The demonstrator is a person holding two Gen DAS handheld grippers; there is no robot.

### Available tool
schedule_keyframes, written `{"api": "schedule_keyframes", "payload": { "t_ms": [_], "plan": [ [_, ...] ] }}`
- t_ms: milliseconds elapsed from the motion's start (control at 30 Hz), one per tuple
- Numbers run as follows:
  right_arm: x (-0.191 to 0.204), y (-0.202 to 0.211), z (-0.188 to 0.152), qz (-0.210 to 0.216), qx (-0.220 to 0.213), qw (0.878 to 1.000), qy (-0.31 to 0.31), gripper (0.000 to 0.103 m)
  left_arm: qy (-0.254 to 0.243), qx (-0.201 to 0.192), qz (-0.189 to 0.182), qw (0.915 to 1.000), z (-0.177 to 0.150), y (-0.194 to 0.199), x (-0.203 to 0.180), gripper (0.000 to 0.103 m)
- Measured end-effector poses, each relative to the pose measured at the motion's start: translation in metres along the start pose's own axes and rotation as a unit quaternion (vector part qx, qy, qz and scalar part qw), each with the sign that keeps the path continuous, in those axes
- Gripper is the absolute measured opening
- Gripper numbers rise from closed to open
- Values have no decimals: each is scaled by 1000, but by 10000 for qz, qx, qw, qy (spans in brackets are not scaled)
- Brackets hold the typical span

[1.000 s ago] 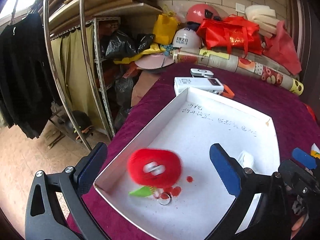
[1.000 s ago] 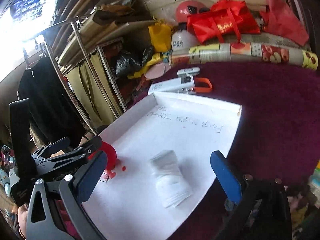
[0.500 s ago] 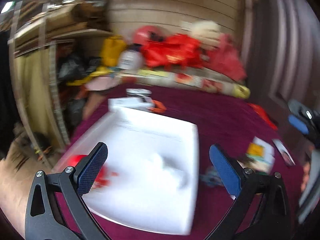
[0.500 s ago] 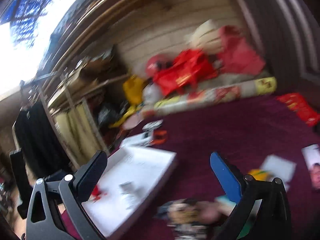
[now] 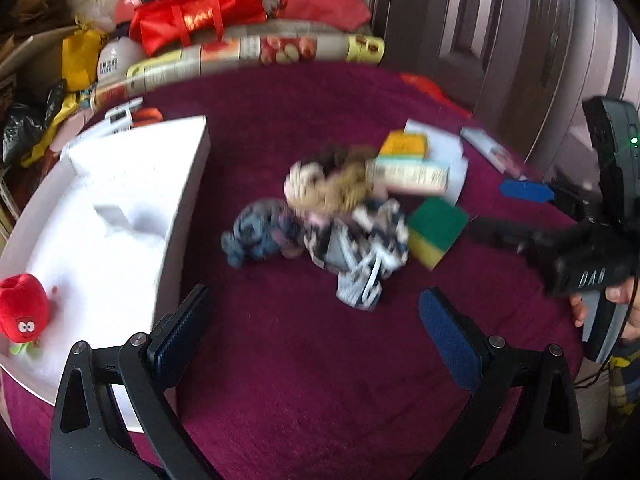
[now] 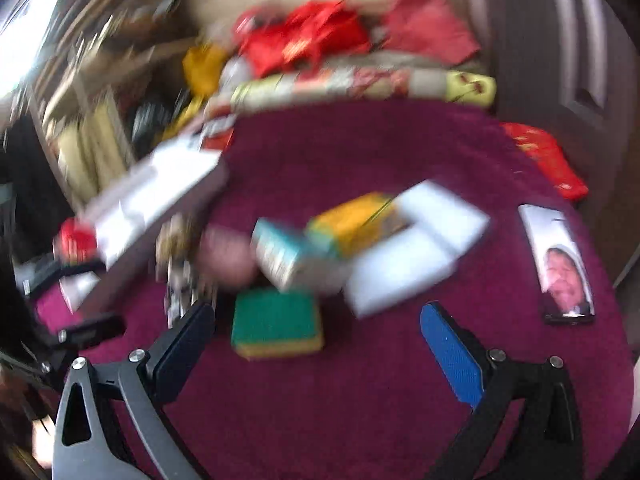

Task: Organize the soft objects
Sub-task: 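Grasp the patterned fabric with the left tool while the right tool grasps the green sponge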

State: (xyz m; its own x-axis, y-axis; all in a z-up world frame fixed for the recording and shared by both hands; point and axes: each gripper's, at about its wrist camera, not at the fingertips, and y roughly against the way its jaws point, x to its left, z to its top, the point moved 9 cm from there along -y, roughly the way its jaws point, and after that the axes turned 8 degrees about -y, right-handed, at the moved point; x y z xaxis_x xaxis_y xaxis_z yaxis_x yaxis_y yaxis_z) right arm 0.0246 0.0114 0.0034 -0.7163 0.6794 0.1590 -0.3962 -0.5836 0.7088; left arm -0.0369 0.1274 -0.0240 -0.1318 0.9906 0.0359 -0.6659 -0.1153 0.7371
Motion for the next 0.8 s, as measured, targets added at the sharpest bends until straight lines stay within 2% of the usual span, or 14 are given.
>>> {"api": "schedule_keyframes", "payload": {
  "t_ms": [67, 133, 233, 267, 333, 467, 600, 633, 667, 700, 733, 800],
  "plan": [
    [9, -17, -3, -54, 202, 9996, 210, 103, 18, 125, 36, 9999, -6, -6, -1, 103],
    [15, -31, -2, -96, 326, 9989, 337, 93, 36, 170, 50, 9998, -9, -8, 0, 103],
    [16, -46, -7, -98, 533, 9977, 396, 61, 65, 216, -7, 9997, -7, -13, -1, 103],
    [15, -47, -9, -5, 568, 9978, 330, 57, 73, 238, -30, 9997, -8, -14, -2, 103],
    [9, -36, -7, 98, 449, 9988, 183, 57, 63, 301, -144, 9994, -4, -21, -6, 103],
    [-22, -20, -10, -108, 316, 9993, -182, 57, 125, 458, -235, 9986, 6, -41, -12, 103],
    [-39, -18, -16, 178, 433, 9959, -779, 57, 237, 552, -260, 9979, 17, -63, -19, 100],
    [-40, -17, -16, 190, 419, 9957, -809, 57, 220, 515, -170, 9983, 19, -65, -19, 79],
    [-39, -16, -16, 172, 402, 9960, -784, 57, 203, 517, -116, 9984, 19, -67, -19, 63],
    [-37, -16, -16, 149, 384, 9964, -742, 57, 141, 481, -16, 9987, 20, -66, -17, 54],
    [-36, -14, -16, 137, 360, 9968, -696, 57, 101, 449, -101, 9989, 19, -63, -19, 44],
    [-32, -11, -16, 161, 303, 9975, -624, 57, 96, 378, -167, 9991, 16, -55, -19, 40]
  ]
}}
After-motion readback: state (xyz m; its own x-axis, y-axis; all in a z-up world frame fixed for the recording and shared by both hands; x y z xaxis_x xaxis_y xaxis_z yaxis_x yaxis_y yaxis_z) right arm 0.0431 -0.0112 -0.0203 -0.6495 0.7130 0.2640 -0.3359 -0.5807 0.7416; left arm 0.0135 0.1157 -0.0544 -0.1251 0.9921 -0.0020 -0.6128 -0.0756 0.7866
